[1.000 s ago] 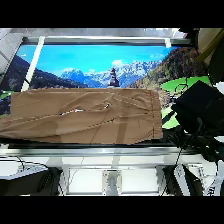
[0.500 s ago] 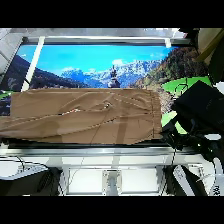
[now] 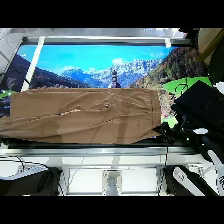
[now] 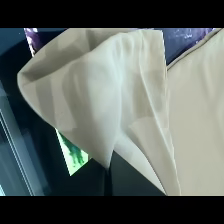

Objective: Fold the clothes and pants, and hang the long-sleeved shirts on hangers.

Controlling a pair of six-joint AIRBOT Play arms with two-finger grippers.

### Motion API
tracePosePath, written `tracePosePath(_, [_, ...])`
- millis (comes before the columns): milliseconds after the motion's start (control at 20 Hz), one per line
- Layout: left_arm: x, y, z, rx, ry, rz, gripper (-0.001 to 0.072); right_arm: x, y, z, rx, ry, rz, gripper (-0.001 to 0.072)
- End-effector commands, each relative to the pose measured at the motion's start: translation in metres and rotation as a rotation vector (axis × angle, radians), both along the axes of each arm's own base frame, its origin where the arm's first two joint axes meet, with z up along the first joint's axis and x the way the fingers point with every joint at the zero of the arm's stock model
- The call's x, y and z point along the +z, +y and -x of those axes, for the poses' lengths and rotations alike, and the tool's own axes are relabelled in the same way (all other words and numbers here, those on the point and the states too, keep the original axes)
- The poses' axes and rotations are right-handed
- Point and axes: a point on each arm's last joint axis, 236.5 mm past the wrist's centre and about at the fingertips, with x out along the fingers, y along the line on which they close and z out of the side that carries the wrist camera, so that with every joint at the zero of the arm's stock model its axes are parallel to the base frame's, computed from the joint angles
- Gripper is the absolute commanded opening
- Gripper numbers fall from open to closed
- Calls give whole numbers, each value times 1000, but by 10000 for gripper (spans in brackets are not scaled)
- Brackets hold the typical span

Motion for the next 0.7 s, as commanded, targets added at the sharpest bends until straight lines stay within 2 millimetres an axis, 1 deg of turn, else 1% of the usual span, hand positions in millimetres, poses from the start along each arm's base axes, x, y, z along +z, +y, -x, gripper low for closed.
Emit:
tracePosePath(0, [3, -1, -1, -11, -1, -3, 8, 14, 4, -15, 20, -61, -2, 34])
tracePosePath(100, [12, -1, -3, -38, -1, -2, 7, 38, 9, -21, 95, -127, -2, 33])
tracePosePath(150, [19, 1, -3, -56, 2, -15, 7, 53, 9, -24, 135, -161, 10, 33])
tracePosePath(250, [38, 7, -4, -106, 28, -57, 6, 86, 7, -30, 189, -212, 43, 33])
tracePosePath(300, [50, 9, -11, -133, 25, -79, 5, 104, 4, -38, 176, -235, 51, 32])
tracePosePath(350, [64, 10, -23, -165, 15, -109, 5, 121, 1, -52, 161, -273, 71, 31])
tracePosePath(400, [78, 8, -42, -209, 1, -151, 5, 136, -2, -67, 159, -322, 104, 31])
tracePosePath(500, [104, -4, -90, -302, -26, -239, 4, 158, -6, -100, 121, -382, 135, 31])
tracePosePath(550, [113, -8, -112, -334, -10, -290, 3, 166, -8, -116, 113, -400, 143, 31])
tracePosePath(600, [117, -9, -130, -353, 29, -331, 3, 169, -9, -131, 105, -395, 134, 31])
tracePosePath(650, [117, -10, -146, -379, 90, -375, 4, 168, -8, -145, 117, -386, 126, 31])
